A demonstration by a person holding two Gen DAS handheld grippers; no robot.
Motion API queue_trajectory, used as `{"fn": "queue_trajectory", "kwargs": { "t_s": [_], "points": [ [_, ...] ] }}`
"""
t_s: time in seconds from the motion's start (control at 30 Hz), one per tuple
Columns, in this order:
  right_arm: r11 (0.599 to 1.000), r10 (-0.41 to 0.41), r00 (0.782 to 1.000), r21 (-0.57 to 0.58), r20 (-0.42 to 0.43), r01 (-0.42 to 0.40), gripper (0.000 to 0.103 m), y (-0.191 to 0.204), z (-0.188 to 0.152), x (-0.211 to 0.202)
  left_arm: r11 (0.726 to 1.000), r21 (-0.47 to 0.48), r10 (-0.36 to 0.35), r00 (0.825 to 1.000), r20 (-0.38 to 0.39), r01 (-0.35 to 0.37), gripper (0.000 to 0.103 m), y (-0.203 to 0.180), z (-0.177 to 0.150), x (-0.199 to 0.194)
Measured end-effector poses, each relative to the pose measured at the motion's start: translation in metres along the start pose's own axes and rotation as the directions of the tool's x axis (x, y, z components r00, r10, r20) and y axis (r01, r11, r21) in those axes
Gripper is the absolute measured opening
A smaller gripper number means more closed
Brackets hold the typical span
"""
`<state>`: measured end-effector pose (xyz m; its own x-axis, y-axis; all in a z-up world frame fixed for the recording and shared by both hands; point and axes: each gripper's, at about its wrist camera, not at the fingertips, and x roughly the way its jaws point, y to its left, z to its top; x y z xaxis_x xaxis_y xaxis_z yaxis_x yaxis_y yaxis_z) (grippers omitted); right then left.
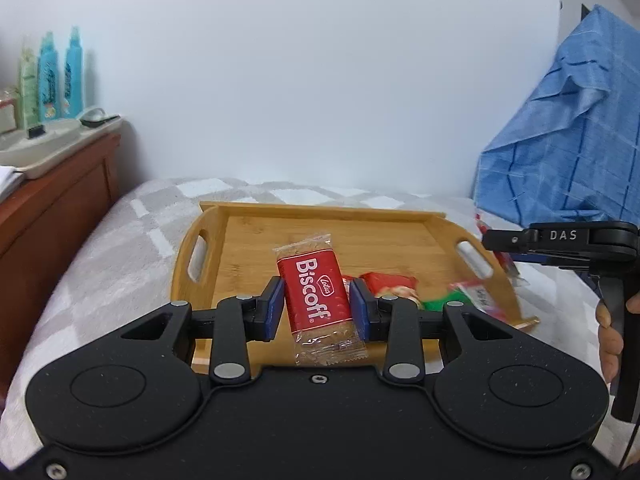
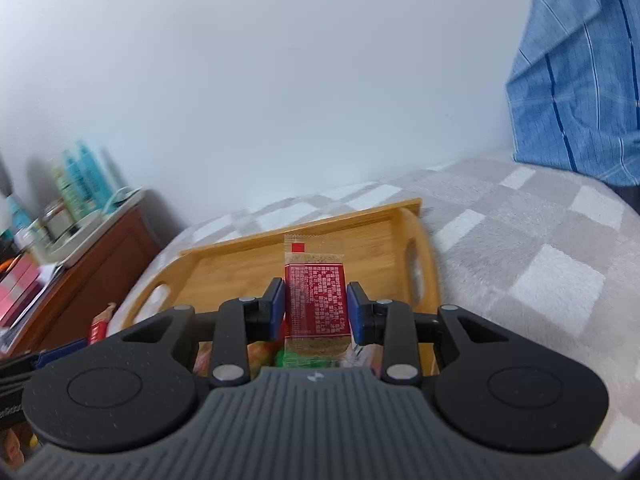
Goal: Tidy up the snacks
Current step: 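Carry the Biscoff and red packet onto the wooden tray and open both tools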
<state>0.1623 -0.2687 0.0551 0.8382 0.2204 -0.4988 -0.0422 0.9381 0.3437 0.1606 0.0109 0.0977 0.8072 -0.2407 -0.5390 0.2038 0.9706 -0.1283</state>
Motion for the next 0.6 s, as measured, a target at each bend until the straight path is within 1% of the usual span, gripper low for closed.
{"fn": "queue_trajectory", "kwargs": {
  "t_s": [0.1,0.2,0.3,0.43,0.6],
  "points": [
    [1.000,-0.022,0.999,0.010,-0.024,0.022,0.037,-0.011,0.006,0.024,1.000,-0.017,0.004,0.999,-0.038,-0.005,0.034,0.010,0.006,0.032],
    [0.999,-0.039,0.998,0.002,-0.047,0.039,0.037,-0.017,0.010,0.042,1.000,0.009,0.021,0.998,-0.059,-0.021,0.034,0.015,0.008,0.057],
    [0.997,-0.068,0.997,-0.026,-0.049,0.067,0.037,-0.019,0.013,0.057,0.999,0.030,0.031,0.997,-0.069,-0.029,0.034,0.014,0.005,0.076],
    [0.997,-0.077,0.995,-0.024,-0.060,0.076,0.037,-0.023,0.014,0.071,0.999,0.032,0.034,0.995,-0.095,-0.031,0.034,0.013,0.003,0.094],
    [0.995,-0.094,0.992,-0.027,-0.084,0.092,0.037,-0.026,0.009,0.084,0.998,0.061,0.039,0.993,-0.112,-0.033,0.034,0.007,-0.005,0.103]
  ]
}}
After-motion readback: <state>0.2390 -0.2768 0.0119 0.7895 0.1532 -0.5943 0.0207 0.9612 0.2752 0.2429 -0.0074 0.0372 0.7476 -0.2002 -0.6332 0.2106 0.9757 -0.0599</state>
